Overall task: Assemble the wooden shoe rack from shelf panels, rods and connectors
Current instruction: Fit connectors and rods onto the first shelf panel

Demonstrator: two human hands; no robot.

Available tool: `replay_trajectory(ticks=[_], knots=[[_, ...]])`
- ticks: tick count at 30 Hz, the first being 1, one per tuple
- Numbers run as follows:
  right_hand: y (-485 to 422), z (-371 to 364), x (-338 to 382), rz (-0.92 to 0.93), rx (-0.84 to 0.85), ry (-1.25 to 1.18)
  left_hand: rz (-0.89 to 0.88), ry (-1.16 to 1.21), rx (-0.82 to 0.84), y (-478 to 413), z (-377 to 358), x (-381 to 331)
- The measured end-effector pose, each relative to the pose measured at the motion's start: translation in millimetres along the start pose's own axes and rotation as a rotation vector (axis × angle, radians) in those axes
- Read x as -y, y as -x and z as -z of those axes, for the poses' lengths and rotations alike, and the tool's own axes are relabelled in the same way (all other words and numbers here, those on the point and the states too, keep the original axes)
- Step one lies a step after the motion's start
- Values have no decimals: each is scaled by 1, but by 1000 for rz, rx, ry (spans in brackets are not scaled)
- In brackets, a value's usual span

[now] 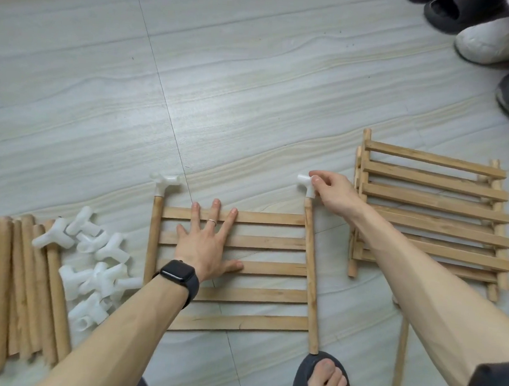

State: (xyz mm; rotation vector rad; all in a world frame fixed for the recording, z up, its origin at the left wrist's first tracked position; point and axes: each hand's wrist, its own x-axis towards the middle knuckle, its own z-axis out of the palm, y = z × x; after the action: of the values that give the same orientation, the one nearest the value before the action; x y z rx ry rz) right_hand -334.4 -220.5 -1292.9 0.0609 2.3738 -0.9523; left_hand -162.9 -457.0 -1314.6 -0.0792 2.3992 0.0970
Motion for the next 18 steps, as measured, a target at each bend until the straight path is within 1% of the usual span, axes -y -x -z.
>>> replay_trajectory(ticks=[6,9,13,18], knots=[[0,-1,3,1,95,27,2,0,0,-2,-2,-1],[-1,3,2,-10,103,12,6,-11,-5,-3,-3,-3],[-2,2,0,16,93,115,12,-19,-8,-2,-3,-4],[0,0,-7,-4,150,148,16,-18,-11,-2,-2,-4]])
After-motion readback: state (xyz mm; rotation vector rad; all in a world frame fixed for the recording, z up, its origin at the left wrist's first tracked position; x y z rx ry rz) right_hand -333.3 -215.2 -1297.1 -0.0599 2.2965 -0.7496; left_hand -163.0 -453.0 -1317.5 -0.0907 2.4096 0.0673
